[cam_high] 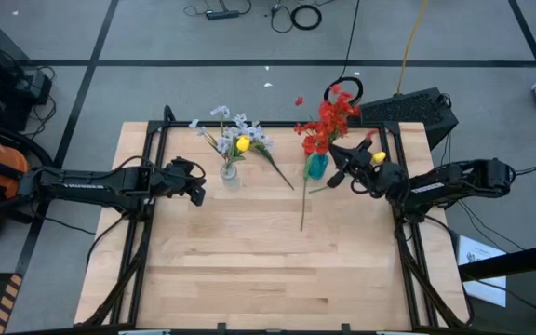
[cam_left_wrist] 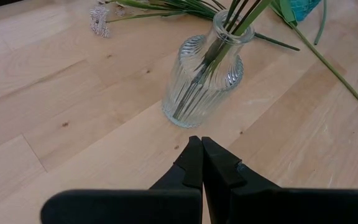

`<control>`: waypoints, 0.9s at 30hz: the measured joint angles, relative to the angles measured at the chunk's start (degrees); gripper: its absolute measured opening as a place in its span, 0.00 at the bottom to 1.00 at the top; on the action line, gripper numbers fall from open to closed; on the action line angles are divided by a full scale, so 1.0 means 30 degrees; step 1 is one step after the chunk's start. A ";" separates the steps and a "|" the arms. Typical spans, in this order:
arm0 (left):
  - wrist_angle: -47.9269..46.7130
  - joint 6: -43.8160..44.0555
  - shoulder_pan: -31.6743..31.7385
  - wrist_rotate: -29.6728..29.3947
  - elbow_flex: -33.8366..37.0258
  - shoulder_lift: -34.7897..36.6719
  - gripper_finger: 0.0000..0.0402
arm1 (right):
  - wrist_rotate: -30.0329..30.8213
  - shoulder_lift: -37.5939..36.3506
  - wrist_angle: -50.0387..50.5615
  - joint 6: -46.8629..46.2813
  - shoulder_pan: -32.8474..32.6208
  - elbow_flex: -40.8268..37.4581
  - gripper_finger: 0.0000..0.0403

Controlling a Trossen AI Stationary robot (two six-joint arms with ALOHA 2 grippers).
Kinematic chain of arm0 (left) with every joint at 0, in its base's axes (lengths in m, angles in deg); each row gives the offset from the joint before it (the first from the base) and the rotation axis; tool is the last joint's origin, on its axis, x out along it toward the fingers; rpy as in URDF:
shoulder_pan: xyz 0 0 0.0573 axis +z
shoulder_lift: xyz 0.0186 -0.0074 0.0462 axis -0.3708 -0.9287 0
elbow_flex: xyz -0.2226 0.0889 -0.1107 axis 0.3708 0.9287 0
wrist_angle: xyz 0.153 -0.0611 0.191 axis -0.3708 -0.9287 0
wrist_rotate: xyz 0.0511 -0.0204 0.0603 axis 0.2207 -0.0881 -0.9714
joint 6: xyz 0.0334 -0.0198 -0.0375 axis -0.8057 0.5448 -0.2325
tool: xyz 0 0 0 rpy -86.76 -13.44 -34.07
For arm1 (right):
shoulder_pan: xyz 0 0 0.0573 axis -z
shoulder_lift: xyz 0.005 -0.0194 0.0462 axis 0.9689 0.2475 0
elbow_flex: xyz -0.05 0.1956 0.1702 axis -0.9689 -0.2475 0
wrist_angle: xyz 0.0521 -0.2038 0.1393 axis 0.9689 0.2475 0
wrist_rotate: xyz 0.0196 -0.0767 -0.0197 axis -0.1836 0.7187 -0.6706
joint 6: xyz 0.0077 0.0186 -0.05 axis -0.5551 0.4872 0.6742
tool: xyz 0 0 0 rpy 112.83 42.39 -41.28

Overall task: Sort flowers into vase by color
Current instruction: Put the red flowers into the blue crystal vase

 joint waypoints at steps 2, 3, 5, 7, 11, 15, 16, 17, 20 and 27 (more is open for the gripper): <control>0.0001 -0.0001 -0.0002 0.0002 0.0000 0.0006 0.00 | -0.0002 0.0000 0.0843 -0.0200 0.0000 0.0007 0.00; 0.0000 -0.0007 -0.0004 0.0005 0.0000 0.0000 0.00 | -0.0001 0.0000 0.1304 -0.0315 0.0000 0.0007 0.00; 0.0004 0.0000 0.0002 0.0005 0.0000 0.0004 0.00 | 0.0011 0.0000 0.2153 -0.0718 0.0000 0.0007 0.00; 0.0004 -0.0007 -0.0004 0.0004 0.0000 0.0000 0.00 | 0.0013 0.0000 0.3108 -0.1088 0.0000 0.0007 0.00; 0.0002 -0.0007 -0.0002 -0.0002 0.0000 0.0004 0.00 | 0.0020 0.0000 0.4288 -0.1345 -0.0007 0.0007 0.00; 0.0000 -0.0015 0.0002 -0.0027 0.0000 0.0002 0.00 | 0.0020 0.0000 0.4570 -0.1357 -0.0015 0.0007 0.01; 0.0005 -0.0015 -0.0003 -0.0034 0.0000 0.0002 0.00 | 0.0024 0.0000 0.4568 -0.1465 -0.0046 0.0007 0.02; 0.0000 -0.0015 -0.0003 -0.0040 0.0000 0.0004 0.00 | 0.0027 0.0000 0.4575 -0.1717 -0.0051 0.0007 0.04; 0.0000 -0.0015 0.0002 -0.0090 0.0000 0.0000 0.00 | 0.0027 -0.0007 0.4575 -0.2599 -0.0051 0.0007 0.10; 0.0000 -0.0015 0.0000 -0.0126 0.0000 0.0000 0.00 | 0.0027 -0.0516 0.4751 -0.2714 -0.0066 0.0007 0.23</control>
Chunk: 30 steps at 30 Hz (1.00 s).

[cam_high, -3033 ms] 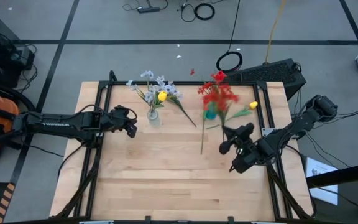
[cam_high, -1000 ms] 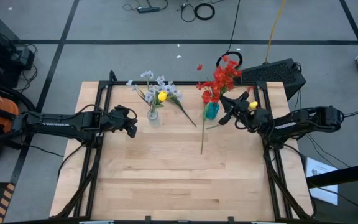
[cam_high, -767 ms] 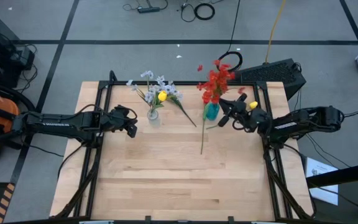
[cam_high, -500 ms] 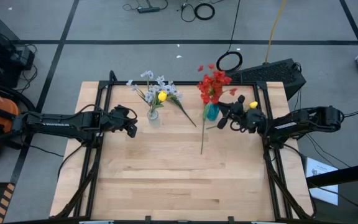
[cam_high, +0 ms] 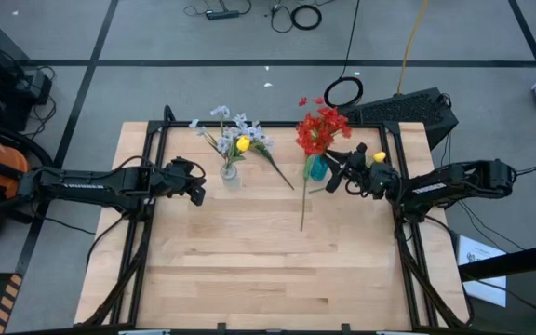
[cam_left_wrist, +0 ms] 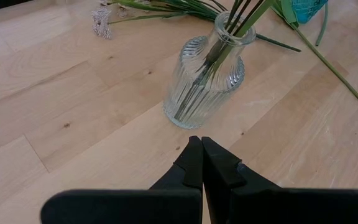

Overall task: Sort flowers into vase by color
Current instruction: Put the red flowers into the blue crystal vase, then put the yellow flowers into the transparent crystal vase

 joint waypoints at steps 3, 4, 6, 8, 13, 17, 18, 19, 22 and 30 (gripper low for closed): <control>0.0000 0.0000 0.0003 -0.0007 0.0000 0.0004 0.00 | 0.0015 -0.0856 0.0893 0.0020 0.0000 0.0000 0.26; 0.0000 0.0000 0.0003 -0.0007 0.0000 0.0003 0.00 | 0.0015 -0.1241 0.1380 0.0027 0.0000 0.0007 0.26; -0.0002 0.0000 0.0003 -0.0007 0.0000 0.0000 0.00 | 0.0018 -0.2143 0.2573 0.0038 0.0000 0.0007 0.27; -0.0007 0.0000 0.0003 -0.0007 0.0000 0.0004 0.00 | 0.0072 -0.3157 0.3925 0.0087 -0.0003 0.0007 0.27; -0.0057 0.0000 -0.0004 -0.0008 0.0000 0.0007 0.00 | 0.0107 -0.6006 0.7073 0.0544 0.0000 0.0097 0.27; -0.0087 0.0000 -0.0003 -0.0015 0.0000 0.0002 0.00 | 0.0109 -0.8079 1.2996 0.0590 0.0000 0.1797 0.27; -0.0087 0.0000 0.0003 -0.0015 0.0000 0.0000 0.00 | 0.0109 -0.8437 1.5308 0.0590 0.0000 0.2558 0.27; -0.0087 0.0000 -0.0003 -0.0015 0.0000 0.0006 0.00 | 0.0103 -0.8691 1.7810 0.0537 -0.0001 0.3443 0.27; -0.0087 0.0000 0.0000 -0.0015 0.0000 0.0000 0.00 | 0.0107 -0.8796 2.4833 -0.0786 0.0000 0.6231 0.27; -0.0073 -0.0007 0.0003 -0.0924 0.0000 0.0004 0.00 | 0.1134 -0.7831 3.2163 -1.2874 0.0016 0.9837 0.22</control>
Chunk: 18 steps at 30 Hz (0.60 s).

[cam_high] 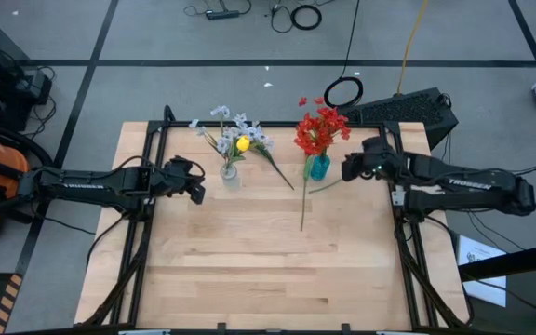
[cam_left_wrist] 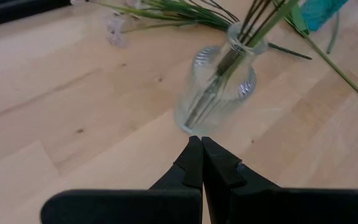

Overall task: Sort flowers into vase by color
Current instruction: Put the yellow flowers into the transparent crystal vase

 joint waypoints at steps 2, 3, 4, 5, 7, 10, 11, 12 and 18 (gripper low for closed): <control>0.0007 0.0000 0.0000 -0.0235 0.0000 -0.0004 0.00 | -0.0122 0.0281 0.0465 -0.2370 -0.0001 -0.0009 0.20; 0.0007 0.0000 0.0000 -0.0310 0.0000 0.0001 0.00 | -0.0145 0.0465 0.0738 -0.3537 -0.0001 -0.0009 0.19; 0.0015 0.0000 0.0000 -0.0324 0.0000 0.0002 0.00 | -0.0190 0.0631 0.1143 -0.4738 -0.0001 -0.0009 0.17; 0.0015 0.0000 0.0000 -0.0371 0.0000 -0.0001 0.00 | -0.0208 0.0838 0.1624 -0.5863 -0.0001 -0.0009 0.16; 0.0015 0.0000 0.0000 -0.0399 0.0000 -0.0002 0.00 | -0.0284 0.1267 0.2432 -0.8166 -0.0001 -0.0009 0.12; 0.0015 0.0000 0.0000 -0.0402 0.0000 -0.0004 0.00 | -0.0535 0.1968 0.3234 -1.1258 0.0006 -0.0016 0.08; 0.0015 0.0000 0.0000 -0.0402 0.0000 -0.0001 0.00 | -0.0566 0.2239 0.3229 -1.2033 0.0013 -0.0016 0.06; 0.0015 0.0007 0.0000 -0.0400 0.0000 0.0004 0.00 | -0.0616 0.2540 0.3194 -1.2639 0.0020 -0.0016 0.04; 0.0015 0.0051 0.0000 -0.0221 0.0000 0.0000 0.00 | -0.1537 0.4762 0.3150 -1.4874 0.0842 -0.0016 0.01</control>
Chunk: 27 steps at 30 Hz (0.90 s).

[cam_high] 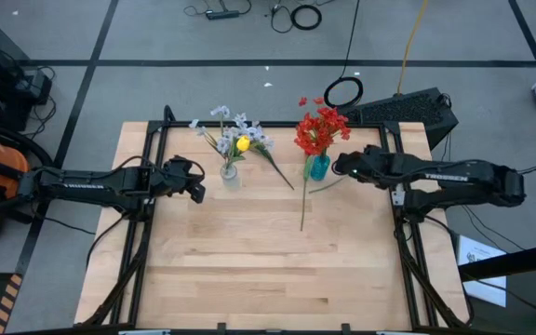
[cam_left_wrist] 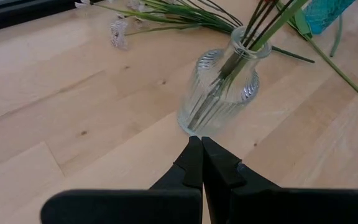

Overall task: Sort flowers into vase by color
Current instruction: Put the yellow flowers into the transparent crystal vase

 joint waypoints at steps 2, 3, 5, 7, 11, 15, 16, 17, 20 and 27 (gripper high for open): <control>-0.0004 0.0000 0.0000 0.0176 0.0000 0.0001 0.00 | -0.0537 0.0653 0.0007 -0.0476 0.0421 0.0000 0.01; -0.0007 0.0000 0.0000 0.0211 0.0000 -0.0004 0.00 | -0.0737 0.0930 0.0006 -0.0774 0.0645 0.0000 0.01; -0.0007 0.0008 0.0000 0.0208 0.0000 -0.0002 0.00 | -0.1633 0.1332 -0.0069 -0.0943 0.1143 -0.0007 0.00; -0.0011 0.0008 0.0000 0.0206 0.0000 0.0000 0.00 | -0.2391 0.1628 -0.0122 -0.0888 0.1680 -0.0007 0.00; -0.0015 0.0008 0.0000 0.0198 0.0000 0.0002 0.00 | -0.2467 0.2195 0.0273 -0.1038 0.2680 -0.0007 0.00; -0.0016 0.0015 0.0000 0.0218 0.0000 0.0004 0.00 | -0.2481 0.2714 0.0802 -0.1667 0.3915 -0.0015 0.00; -0.0019 0.0015 0.0000 0.0237 0.0000 -0.0001 0.00 | -0.2481 0.2790 0.0802 -0.1715 0.4207 -0.0015 0.00; -0.0029 0.0011 0.0000 0.0260 0.0000 0.0000 0.00 | -0.2481 0.2894 0.0755 -0.1736 0.4464 -0.0015 0.00; -0.0088 -0.0007 0.0000 0.0264 0.0000 0.0003 0.00 | -0.2596 0.3209 0.0314 -0.1740 0.5057 -0.0015 0.02; -0.0130 -0.0013 0.0000 0.0264 0.0000 0.0002 0.00 | -0.2250 0.4497 -0.0160 -0.2289 0.5923 -0.0015 0.11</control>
